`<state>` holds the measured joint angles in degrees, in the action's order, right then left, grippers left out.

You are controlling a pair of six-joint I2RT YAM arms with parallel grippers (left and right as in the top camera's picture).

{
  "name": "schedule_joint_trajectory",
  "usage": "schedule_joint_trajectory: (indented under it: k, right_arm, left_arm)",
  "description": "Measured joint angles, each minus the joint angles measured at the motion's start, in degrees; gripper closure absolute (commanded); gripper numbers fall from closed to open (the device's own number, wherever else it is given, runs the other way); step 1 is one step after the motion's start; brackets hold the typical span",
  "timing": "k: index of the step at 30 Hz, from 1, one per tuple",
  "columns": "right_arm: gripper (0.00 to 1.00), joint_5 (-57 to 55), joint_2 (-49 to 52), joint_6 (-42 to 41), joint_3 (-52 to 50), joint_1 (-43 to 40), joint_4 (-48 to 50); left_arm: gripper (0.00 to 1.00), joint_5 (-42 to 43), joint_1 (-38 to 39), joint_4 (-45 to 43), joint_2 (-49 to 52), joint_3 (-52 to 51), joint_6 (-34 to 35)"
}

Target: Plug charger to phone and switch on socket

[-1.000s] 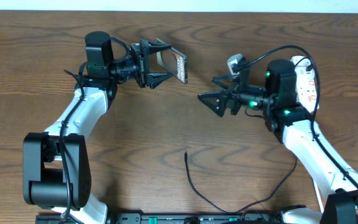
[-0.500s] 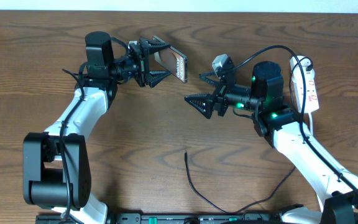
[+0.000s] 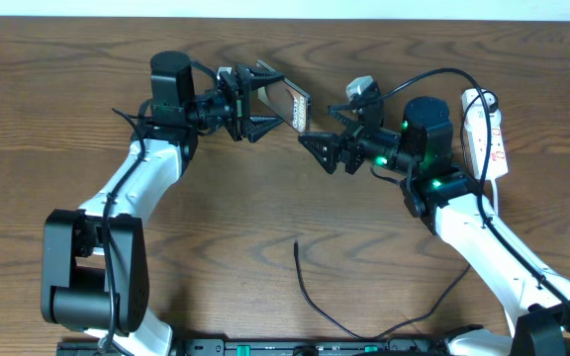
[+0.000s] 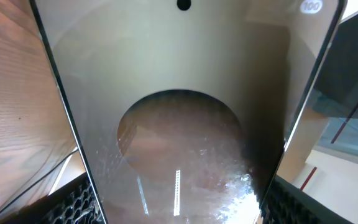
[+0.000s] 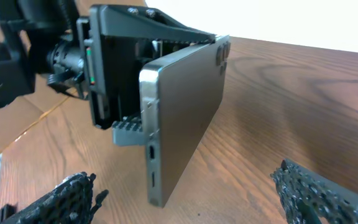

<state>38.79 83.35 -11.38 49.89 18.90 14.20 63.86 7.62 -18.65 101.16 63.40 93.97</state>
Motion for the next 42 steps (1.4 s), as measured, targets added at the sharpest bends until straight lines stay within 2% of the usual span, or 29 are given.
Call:
schedule_joint_trajectory:
  k: [20, 26, 33, 36, 42]
  right_arm:
    - [0.10, -6.3, 0.0, -3.8, 0.0, 1.4, -0.1]
    - [0.17, -7.0, 0.0, -4.7, 0.0, 1.6, -0.2]
    - [0.34, -7.5, 0.0, -5.3, 0.0, 1.6, -1.0]
    - [0.50, -7.6, 0.0, -5.6, 0.0, 1.6, -1.4]
    - [0.73, -7.6, 0.0, -5.8, 0.0, 1.6, -1.4]
  left_arm:
    - [0.93, -1.6, 5.6, 0.0, 0.0, 0.0, -1.2]
    - [0.93, -2.2, 7.3, 0.0, 0.0, 0.0, -1.3]
    - [0.93, -2.4, 8.0, 0.0, 0.0, 0.0, -1.3]
    - [0.93, -2.4, 8.0, 0.0, 0.0, 0.0, -1.3]
    - [0.93, -2.5, 8.0, 0.0, 0.0, 0.0, -1.3]
